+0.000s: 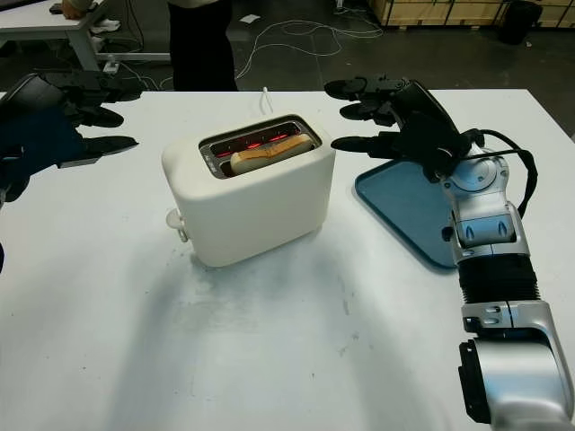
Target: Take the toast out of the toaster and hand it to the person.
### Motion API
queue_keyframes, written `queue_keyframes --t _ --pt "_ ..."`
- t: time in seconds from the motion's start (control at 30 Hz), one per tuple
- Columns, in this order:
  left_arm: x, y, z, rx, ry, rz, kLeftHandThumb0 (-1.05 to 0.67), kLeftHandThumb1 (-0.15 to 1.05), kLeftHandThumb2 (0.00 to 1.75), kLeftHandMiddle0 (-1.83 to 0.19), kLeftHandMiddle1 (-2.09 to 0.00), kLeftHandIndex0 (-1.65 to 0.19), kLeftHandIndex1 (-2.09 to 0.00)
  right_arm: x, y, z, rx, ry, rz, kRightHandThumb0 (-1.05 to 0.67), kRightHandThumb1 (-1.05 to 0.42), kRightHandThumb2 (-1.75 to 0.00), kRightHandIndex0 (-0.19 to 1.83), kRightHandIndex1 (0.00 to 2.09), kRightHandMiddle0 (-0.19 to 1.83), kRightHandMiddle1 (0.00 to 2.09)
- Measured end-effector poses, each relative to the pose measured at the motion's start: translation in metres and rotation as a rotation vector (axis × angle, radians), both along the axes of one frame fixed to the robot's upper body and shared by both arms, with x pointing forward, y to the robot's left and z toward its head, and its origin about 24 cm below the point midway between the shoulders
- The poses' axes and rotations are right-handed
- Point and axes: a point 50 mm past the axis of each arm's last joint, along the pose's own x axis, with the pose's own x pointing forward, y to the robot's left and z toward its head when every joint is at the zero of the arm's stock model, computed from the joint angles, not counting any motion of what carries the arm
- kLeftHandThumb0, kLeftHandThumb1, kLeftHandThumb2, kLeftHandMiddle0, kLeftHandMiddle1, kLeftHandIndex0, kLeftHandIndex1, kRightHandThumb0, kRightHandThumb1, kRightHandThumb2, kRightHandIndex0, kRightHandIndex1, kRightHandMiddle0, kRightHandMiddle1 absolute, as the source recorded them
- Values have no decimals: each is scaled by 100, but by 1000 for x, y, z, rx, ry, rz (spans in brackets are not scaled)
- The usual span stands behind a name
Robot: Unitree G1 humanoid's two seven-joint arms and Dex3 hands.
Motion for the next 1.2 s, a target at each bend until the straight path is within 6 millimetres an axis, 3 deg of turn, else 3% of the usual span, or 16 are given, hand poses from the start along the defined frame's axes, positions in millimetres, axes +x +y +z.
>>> queue_keyframes --t 1.2 --pt "0 0 -5 -15 17 3 -29 92 1 -38 -64 -58 -4 -1 -1 -2 1 11 -6 -75 -85 0 51 24 60 0"
